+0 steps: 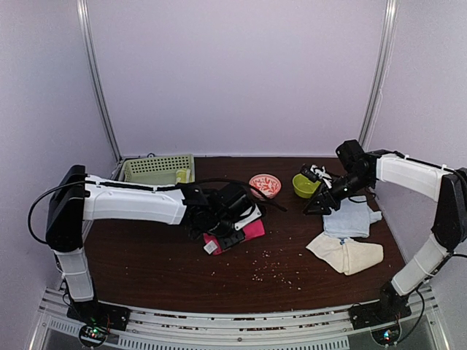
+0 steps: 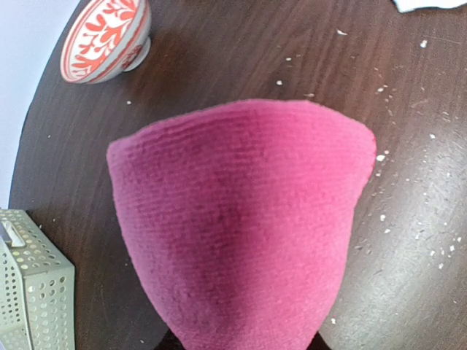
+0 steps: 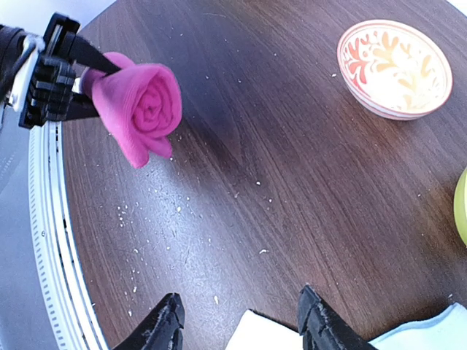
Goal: Roll the towels
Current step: Pick up the towel from the center of the board, then place the towel in the bin.
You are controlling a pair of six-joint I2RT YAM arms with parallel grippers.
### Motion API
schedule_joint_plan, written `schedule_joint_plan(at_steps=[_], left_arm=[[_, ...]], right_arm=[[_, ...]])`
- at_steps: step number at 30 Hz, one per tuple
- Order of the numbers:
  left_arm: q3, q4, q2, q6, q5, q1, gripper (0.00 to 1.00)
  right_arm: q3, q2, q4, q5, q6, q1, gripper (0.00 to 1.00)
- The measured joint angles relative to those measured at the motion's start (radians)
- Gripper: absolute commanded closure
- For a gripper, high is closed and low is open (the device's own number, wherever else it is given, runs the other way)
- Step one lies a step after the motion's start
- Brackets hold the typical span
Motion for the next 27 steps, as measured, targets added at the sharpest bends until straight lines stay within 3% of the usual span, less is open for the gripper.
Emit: schedule_joint_plan(at_steps=[12,20,27], left_arm=[[0.169,-0.201,0.003,-0.092,-0.242,0.097,1.0],[0.334,-0.294,0.002,-0.183,-0.465,0.262,1.0],[0.412,-0.314,0.035,-0.197,-0.533,0.439,1.0]], right_arm=[[-0.006,0.0,0.021,-0.006,0.0,0.0,0.45],[-0.006,0.002,0.022,-0.023,0.0,0.0,0.45],[-0.006,0.002,0.021,-0.024,-0.001,0.0,0.45]])
